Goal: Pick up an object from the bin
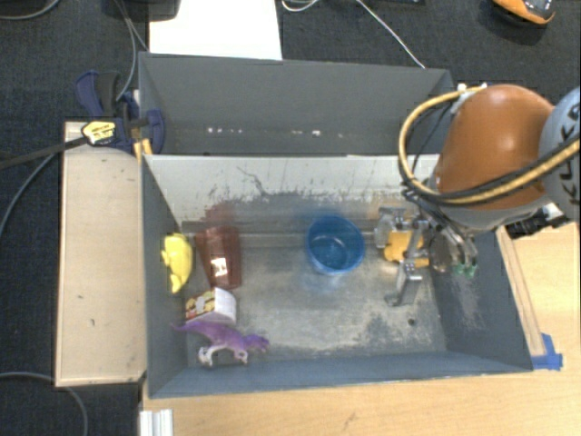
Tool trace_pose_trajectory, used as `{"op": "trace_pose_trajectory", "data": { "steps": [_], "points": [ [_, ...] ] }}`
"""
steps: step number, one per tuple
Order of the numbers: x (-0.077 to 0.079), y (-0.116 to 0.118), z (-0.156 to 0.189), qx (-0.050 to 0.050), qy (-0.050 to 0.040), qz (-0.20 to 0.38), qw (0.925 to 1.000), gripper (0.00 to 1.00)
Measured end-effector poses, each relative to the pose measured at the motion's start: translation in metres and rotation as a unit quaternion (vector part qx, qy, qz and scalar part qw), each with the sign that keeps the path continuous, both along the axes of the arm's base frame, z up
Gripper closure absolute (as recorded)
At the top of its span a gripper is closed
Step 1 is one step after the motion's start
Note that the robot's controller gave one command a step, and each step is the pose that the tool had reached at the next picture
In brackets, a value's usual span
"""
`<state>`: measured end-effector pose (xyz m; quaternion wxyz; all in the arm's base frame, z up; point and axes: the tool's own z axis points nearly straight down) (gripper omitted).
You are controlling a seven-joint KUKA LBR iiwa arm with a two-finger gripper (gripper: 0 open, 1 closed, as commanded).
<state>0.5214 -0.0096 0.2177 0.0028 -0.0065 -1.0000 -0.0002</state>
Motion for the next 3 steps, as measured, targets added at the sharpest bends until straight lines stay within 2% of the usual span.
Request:
{"op": "trace_pose_trajectory", "data": {
  "steps": [1, 2, 3],
  "points": [
    [0.001, 0.0, 0.004, 0.0, -0.0043, 0.0, 1.0, 0.0],
    [0.006, 0.015, -0.028, -0.001, -0.0087, 0.013, 0.9999, 0.0],
    [0.017, 0.042, -0.082, 0.001, -0.0066, -0.004, 1.0, 0.0]
  ]
}}
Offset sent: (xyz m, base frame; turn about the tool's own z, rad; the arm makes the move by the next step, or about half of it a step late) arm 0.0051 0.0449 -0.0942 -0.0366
